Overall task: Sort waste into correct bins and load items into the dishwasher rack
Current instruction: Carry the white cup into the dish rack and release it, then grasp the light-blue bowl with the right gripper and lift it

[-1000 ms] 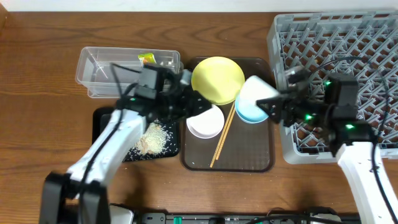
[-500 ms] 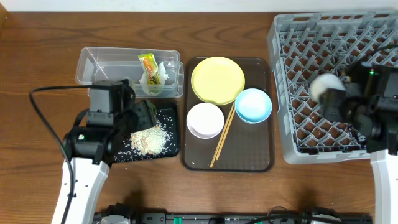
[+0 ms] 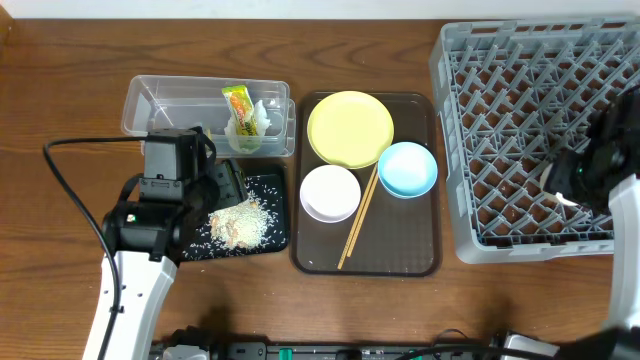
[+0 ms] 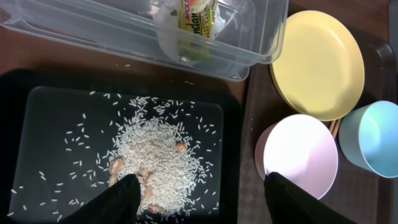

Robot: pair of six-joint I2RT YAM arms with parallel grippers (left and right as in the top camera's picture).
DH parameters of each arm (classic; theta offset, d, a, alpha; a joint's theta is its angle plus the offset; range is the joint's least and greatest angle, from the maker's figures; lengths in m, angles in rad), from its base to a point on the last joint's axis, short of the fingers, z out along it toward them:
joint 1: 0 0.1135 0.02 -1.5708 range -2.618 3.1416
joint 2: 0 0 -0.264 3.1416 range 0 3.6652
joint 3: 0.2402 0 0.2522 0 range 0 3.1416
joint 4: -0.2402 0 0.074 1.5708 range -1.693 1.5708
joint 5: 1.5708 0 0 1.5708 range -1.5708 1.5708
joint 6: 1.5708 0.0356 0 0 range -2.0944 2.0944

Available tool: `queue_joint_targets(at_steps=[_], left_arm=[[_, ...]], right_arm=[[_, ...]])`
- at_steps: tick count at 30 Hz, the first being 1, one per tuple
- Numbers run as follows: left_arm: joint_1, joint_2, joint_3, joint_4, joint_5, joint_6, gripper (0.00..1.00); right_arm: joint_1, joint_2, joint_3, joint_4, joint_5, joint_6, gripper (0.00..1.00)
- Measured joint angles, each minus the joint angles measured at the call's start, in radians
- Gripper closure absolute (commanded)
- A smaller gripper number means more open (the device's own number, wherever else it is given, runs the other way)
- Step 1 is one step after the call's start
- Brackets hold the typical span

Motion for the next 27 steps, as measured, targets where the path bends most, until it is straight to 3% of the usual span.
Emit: queue_joint_targets(at_steps=[4,9,10,12,13,21,27], left_arm=[[0.0,0.001,0.0,0.0,-0.003,0.003,0.29],[0.0,0.002,0.0,0.0,-0.003,0.003,0.28],[0.0,0.002,0.0,-0.001,-0.003,0.003,0.29],[0.0,0.002,0.0,-0.002,-0.003,0.003,0.28],[0.0,0.002,0.0,-0.002,-0.003,0.003,0.28],[0.0,0.002,0.0,-0.01,-0.003,0.003,0.27],[0.0,0.003,0.0,-0.013,-0.003,0.003,0.27]], right_arm=[[-0.002,0.076,0.0,0.0,0.0,0.013,0.88],[-0.003,0.163,0.0,0.026,-0.015,0.016,0.85],[-0.003,0.176,0.0,0.031,-0.022,0.017,0.74],[-0.003,0.196,0.0,0.04,-0.042,0.017,0.38],[-0.003,0.2,0.0,0.041,-0.051,0.021,0.31],[-0.003,0.188,0.002,0.022,-0.114,0.028,0.3],[0.0,0.076,0.056,0.047,-0.169,0.027,0.34]])
